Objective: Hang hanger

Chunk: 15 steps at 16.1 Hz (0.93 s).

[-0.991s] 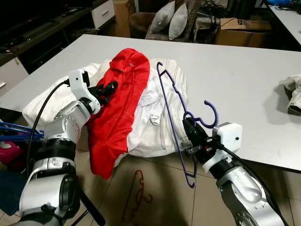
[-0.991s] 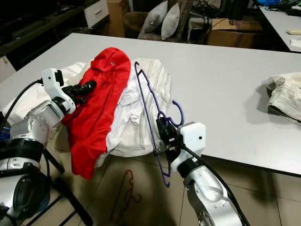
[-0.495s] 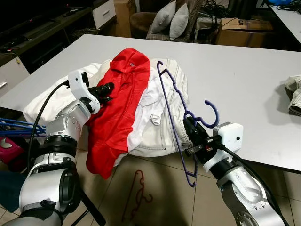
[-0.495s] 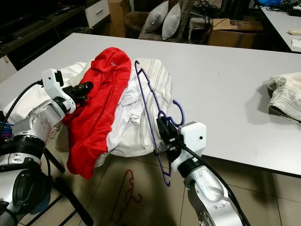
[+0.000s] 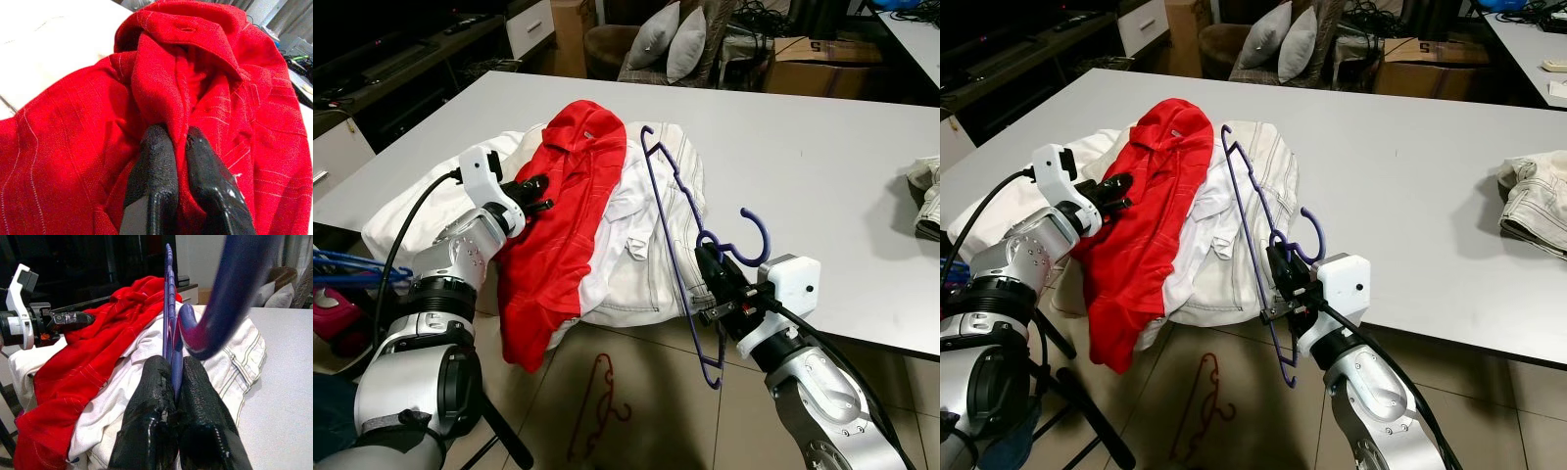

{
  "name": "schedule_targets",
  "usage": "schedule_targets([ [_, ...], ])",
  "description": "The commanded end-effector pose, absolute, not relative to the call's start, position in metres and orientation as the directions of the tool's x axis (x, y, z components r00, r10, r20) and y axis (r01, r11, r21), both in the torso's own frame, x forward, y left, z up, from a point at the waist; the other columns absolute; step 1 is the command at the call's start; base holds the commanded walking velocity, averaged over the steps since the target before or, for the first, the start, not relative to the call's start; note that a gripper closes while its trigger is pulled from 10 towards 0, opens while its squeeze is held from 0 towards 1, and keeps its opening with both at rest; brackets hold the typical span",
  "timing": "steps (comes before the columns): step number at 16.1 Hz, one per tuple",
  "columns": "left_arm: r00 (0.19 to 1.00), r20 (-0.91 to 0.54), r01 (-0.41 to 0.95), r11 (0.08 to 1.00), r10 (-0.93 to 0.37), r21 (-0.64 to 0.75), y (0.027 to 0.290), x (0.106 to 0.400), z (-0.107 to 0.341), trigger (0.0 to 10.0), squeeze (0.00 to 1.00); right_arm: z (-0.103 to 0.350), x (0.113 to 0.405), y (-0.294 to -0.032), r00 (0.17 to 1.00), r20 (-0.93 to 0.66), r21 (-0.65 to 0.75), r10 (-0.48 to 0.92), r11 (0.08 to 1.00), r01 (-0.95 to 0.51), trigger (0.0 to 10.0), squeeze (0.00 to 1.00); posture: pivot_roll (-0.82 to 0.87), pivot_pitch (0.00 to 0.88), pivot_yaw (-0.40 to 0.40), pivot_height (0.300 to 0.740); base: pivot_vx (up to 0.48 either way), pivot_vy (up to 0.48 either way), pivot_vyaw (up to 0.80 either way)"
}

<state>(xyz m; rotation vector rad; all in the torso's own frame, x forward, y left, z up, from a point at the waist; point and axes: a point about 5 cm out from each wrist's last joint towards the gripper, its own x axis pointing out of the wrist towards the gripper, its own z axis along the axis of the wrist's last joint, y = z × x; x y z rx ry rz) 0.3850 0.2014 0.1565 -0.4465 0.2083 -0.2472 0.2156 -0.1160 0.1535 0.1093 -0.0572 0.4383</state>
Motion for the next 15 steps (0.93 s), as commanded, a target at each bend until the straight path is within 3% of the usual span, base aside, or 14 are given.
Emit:
schedule_targets([
  [1, 0.946, -0.146, 0.198, 0.870, -0.291, -0.452, 0.198, 0.387, 0.160, 0.0, 0.00, 0.153, 0.215, -0.115, 0.900, 0.084, 0.092, 0.429, 0.896, -0.435, 10.0, 0.00, 0.02, 0.000, 0.123, 0.740, 0.000, 0.000, 0.00],
  [5, 0.948, -0.117, 0.229, 0.889, -0.296, -0.396, 0.199, 0.389, 0.168, 0.0, 0.00, 0.153, 0.216, -0.114, 0.900, 0.085, 0.091, 0.427, 0.897, -0.434, 10.0, 0.00, 0.02, 0.000, 0.124, 0.740, 0.000, 0.000, 0.00],
  [7, 0.962, -0.046, 0.245, 0.928, -0.268, -0.282, 0.208, 0.393, 0.190, 0.0, 0.00, 0.153, 0.216, -0.115, 0.904, 0.086, 0.088, 0.419, 0.901, -0.425, 10.0, 0.00, 0.02, 0.000, 0.125, 0.740, 0.000, 0.000, 0.00],
  [10, 0.964, 0.055, 0.254, 0.962, -0.260, 0.099, 0.227, 0.395, 0.238, 0.0, 0.00, 0.154, 0.217, -0.117, 0.912, 0.093, 0.088, 0.401, 0.909, -0.408, 10.0, 0.00, 0.02, 0.000, 0.128, 0.740, 0.000, 0.000, 0.00],
  [14, 0.933, 0.176, 0.255, 0.921, -0.314, 0.296, 0.238, 0.391, 0.293, 0.0, 0.00, 0.153, 0.217, -0.116, 0.914, 0.097, 0.094, 0.394, 0.911, -0.402, 10.0, 0.00, 0.03, 0.000, 0.133, 0.740, 0.000, 0.000, 0.00],
  [15, 0.922, 0.193, 0.276, 0.919, -0.336, 0.282, 0.236, 0.390, 0.298, 0.0, 0.00, 0.153, 0.218, -0.116, 0.915, 0.100, 0.095, 0.391, 0.912, -0.400, 10.0, 0.00, 0.04, 0.000, 0.138, 0.740, 0.000, 0.000, 0.00],
])
